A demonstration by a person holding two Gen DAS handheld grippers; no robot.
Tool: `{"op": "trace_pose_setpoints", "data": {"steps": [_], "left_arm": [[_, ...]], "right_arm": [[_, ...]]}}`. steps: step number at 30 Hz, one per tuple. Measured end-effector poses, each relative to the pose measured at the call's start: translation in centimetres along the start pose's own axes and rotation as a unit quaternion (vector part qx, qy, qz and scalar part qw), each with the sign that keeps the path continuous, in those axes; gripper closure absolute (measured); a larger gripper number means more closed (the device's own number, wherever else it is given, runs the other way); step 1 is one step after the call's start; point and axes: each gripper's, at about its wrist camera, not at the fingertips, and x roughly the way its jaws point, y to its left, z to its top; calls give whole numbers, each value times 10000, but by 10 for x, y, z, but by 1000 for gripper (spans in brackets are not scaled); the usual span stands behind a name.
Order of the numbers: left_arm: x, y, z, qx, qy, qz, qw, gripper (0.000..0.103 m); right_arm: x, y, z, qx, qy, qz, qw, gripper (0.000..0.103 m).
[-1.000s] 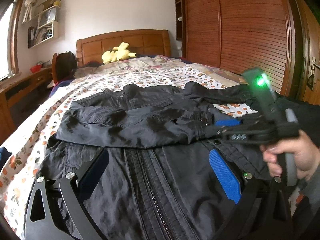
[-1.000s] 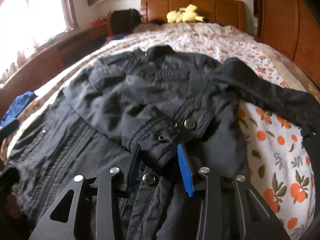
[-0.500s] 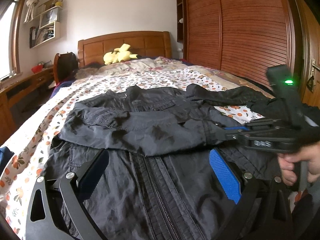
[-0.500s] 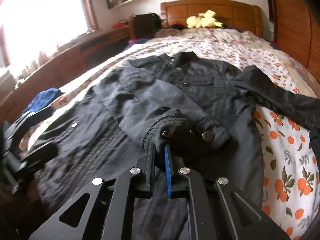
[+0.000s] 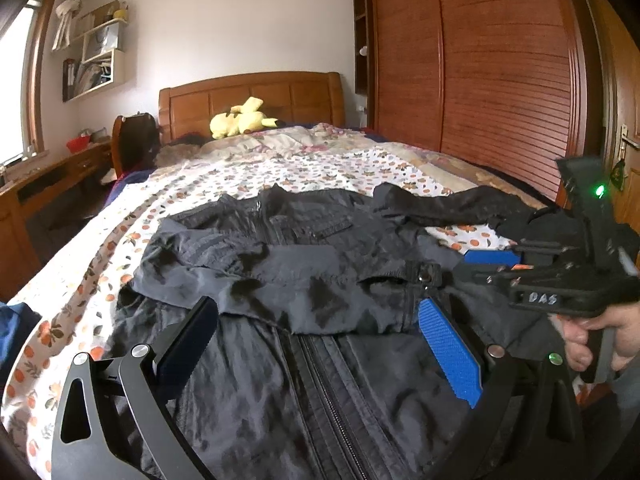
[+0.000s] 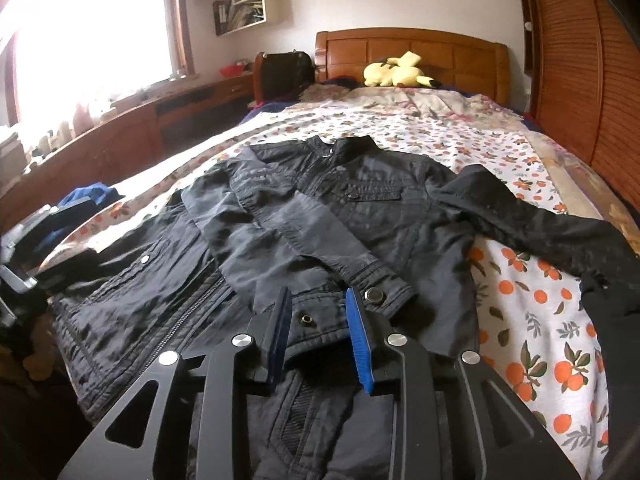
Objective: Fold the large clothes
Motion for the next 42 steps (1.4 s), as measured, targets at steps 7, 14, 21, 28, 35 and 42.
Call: {"op": "trace_pose_setpoints", "data": {"steps": [7, 14, 21, 28, 35, 42], "left_arm": [[-17, 1, 21, 168, -182, 113, 9996, 2], [-2, 6, 27, 155, -227, 31, 9996, 2], [42, 17, 15, 180, -64, -157, 9997, 2], [81, 32, -4, 110, 169, -283, 9994, 2], [102, 44, -20, -107, 329, -311, 9989, 2], [102, 45, -27, -159, 264, -189, 9993, 2]], "right_arm": [[6, 0, -1, -72, 20, -84, 9999, 76], [12, -6, -8, -3, 74, -198, 9998, 76], [22, -11, -15, 56, 185, -355, 9992, 76], [36, -17, -27, 128, 315, -462, 9984, 76], [27, -17, -28, 119, 174, -491, 9986, 69], [20, -17, -27, 113, 84, -520, 9985, 66]]}}
